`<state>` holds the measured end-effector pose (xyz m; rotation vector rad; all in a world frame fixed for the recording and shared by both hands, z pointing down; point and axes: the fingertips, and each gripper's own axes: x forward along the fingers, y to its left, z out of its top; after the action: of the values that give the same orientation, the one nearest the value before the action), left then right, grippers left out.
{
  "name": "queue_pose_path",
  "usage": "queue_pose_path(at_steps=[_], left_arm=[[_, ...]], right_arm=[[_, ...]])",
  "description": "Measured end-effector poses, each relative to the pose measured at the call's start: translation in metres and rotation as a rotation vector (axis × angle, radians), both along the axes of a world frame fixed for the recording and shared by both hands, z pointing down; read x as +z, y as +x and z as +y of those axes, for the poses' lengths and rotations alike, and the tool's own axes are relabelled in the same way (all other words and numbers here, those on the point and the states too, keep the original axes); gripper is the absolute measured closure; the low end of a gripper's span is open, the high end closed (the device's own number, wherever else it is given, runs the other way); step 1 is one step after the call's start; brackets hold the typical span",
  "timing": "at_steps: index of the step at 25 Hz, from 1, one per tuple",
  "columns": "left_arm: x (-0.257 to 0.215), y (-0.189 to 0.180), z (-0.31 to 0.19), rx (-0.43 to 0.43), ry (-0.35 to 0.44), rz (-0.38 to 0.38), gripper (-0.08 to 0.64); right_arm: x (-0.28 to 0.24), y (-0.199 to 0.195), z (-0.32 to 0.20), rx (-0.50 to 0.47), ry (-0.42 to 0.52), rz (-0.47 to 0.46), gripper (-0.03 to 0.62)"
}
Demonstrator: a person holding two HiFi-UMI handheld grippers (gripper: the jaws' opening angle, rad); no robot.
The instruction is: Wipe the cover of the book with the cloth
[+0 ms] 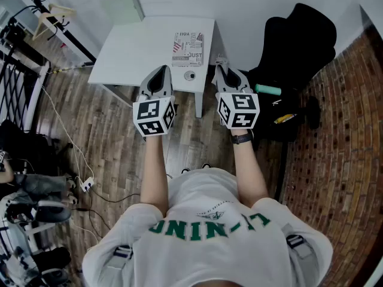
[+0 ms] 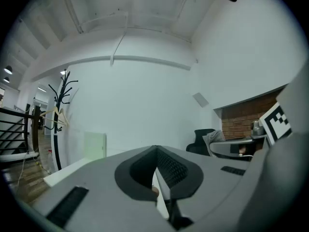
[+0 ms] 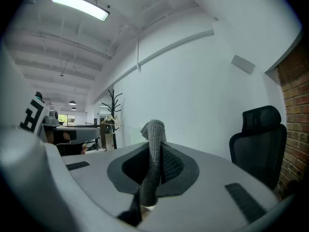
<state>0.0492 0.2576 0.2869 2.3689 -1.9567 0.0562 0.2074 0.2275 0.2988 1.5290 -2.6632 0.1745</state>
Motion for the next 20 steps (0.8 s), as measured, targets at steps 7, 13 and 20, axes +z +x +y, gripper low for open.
queue_pose_path(at_steps=[7, 13, 20], left_arm=[[-0.002, 0.023, 0.004, 0.005, 0.004, 0.010, 0.555], [0.024, 0.033, 0.015, 0.004, -0.047, 0.030, 0.555], [0.038, 0.023, -0.010, 0.006, -0.059, 0.018, 0.555]], right_arm=[[0.003, 0.019, 0.005, -0.060, -0.052, -0.098, 0.558], [0.017, 0.022, 0.015, -0.102, -0.094, -0.151, 0.557], [0.040, 0.002, -0.007, -0.155, -0.158, -0.168, 0.557]])
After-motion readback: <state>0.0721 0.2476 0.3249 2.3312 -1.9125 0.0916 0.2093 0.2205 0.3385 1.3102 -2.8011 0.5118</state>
